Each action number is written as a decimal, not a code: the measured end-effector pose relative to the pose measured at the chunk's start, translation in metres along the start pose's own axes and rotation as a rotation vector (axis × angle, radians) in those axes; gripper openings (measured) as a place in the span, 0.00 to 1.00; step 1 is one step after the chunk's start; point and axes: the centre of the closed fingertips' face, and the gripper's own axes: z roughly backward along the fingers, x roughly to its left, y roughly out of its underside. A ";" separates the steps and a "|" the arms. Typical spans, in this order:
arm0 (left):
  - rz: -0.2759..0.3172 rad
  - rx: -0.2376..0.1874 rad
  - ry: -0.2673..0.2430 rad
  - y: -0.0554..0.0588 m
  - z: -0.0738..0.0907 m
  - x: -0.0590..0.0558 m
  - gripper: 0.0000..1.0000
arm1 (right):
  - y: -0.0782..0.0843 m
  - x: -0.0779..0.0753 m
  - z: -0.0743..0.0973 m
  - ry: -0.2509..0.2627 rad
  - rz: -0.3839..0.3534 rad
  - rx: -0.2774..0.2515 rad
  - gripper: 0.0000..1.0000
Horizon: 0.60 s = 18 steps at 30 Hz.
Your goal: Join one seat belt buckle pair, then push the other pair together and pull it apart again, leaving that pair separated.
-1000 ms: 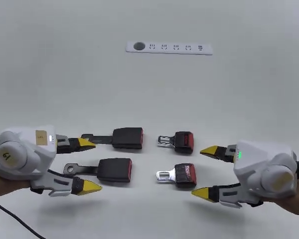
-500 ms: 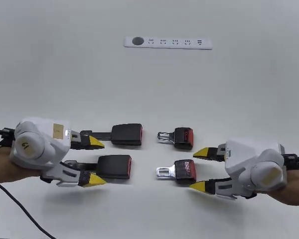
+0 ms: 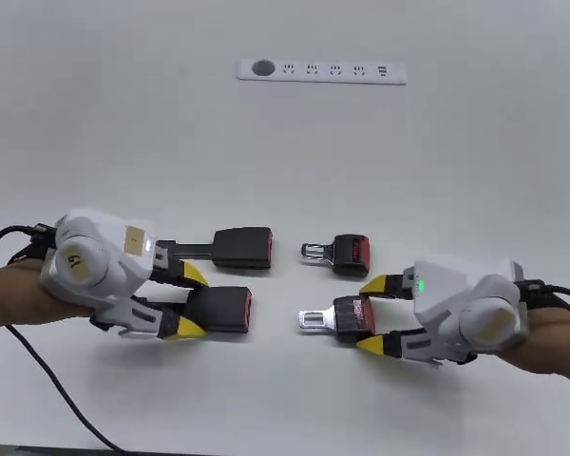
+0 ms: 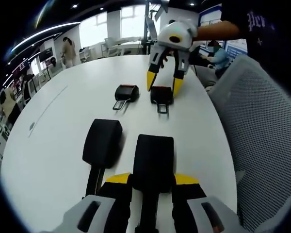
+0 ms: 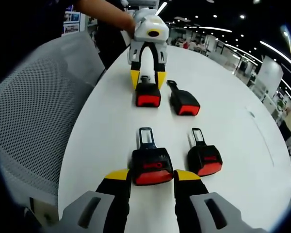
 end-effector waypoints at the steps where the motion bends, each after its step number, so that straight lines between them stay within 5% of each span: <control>1: 0.002 0.000 0.004 0.000 0.000 -0.001 0.33 | 0.000 0.000 0.000 0.001 -0.001 0.001 0.32; 18: -0.026 0.016 0.022 0.003 -0.002 0.002 0.32 | -0.004 -0.002 0.001 0.001 -0.022 -0.007 0.30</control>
